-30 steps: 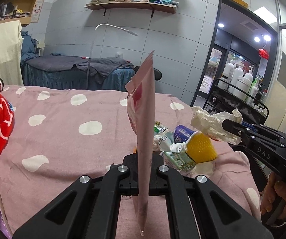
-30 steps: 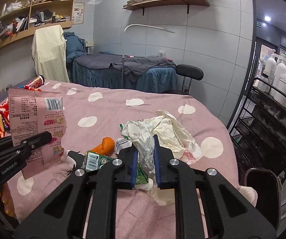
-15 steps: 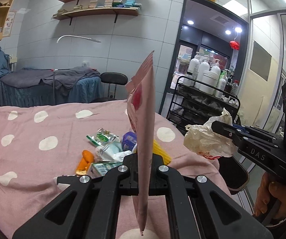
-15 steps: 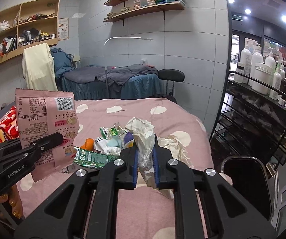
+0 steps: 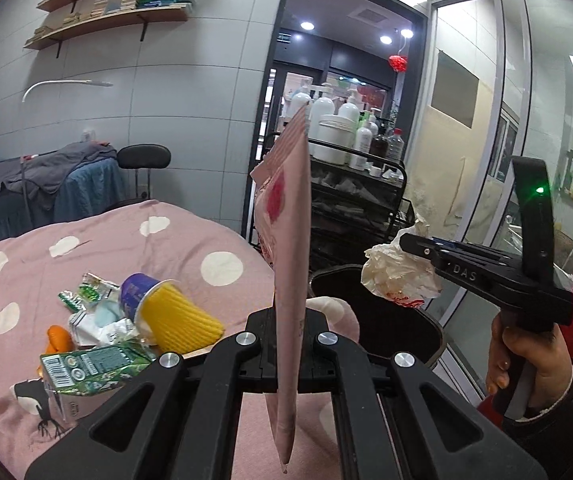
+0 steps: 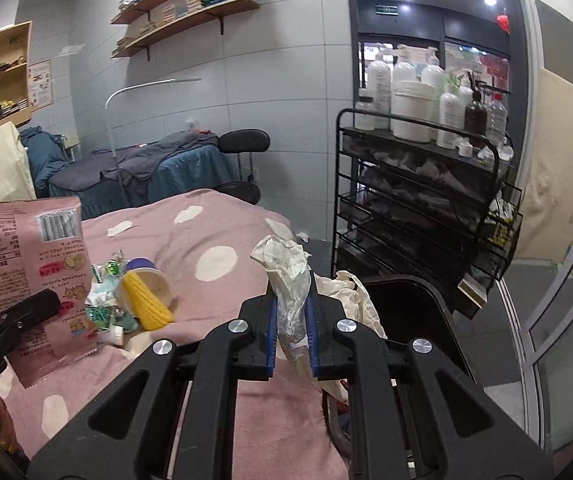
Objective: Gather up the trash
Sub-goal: 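Carry the crumpled white paper into the bin and open the right tool, then lower the pink snack wrapper into the bin and open the left tool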
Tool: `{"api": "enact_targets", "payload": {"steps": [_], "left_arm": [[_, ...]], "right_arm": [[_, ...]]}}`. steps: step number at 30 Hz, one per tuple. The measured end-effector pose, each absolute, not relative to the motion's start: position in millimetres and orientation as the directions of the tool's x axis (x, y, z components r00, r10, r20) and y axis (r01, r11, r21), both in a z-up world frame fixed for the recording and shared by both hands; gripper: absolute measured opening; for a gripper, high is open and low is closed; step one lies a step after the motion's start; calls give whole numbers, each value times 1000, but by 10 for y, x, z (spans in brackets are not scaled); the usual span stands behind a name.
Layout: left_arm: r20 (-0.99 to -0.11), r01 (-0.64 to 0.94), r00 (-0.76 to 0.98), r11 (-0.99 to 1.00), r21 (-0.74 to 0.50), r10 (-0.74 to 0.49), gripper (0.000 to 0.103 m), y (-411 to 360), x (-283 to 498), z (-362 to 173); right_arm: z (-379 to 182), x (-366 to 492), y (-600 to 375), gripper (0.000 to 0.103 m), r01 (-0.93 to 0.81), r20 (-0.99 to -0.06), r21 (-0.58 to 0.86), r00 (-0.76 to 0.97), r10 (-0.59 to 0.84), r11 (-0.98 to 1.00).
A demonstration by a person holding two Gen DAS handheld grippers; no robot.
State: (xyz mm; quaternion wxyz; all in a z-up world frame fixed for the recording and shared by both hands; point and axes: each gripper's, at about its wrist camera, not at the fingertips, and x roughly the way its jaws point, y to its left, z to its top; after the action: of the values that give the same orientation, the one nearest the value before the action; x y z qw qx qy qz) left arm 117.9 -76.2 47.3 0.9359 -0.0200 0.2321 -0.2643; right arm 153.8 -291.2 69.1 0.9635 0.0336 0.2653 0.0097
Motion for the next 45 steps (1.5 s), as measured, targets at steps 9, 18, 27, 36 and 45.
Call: {"api": "enact_targets", "payload": {"steps": [9,18,27,36,45], "left_arm": [[-463,563,674,806,-183,-575,3,-1133,1354,392],[-486,595,638,783,-180,-597,3,-1428,1367,345],[-513,632,593,753,-180,-620,3,-1757,1438,311],[-554,668,531,719,-193,-642,3,-2185,1657,246],[-611,690,447,686,-229,-653,3,-2546,1806,23]], "right_arm": [[-6,1901,-3586,13,130,-645,193,763,26,973],[-643,2107,-3940,45,240,-730,225,684,0,944],[-668,1871,-3872,82,252,-707,161,704,-66,954],[-579,1433,-3724,89,252,-663,100,738,-124,963],[-472,1105,-3744,93,280,-617,98,770,-163,955]]}}
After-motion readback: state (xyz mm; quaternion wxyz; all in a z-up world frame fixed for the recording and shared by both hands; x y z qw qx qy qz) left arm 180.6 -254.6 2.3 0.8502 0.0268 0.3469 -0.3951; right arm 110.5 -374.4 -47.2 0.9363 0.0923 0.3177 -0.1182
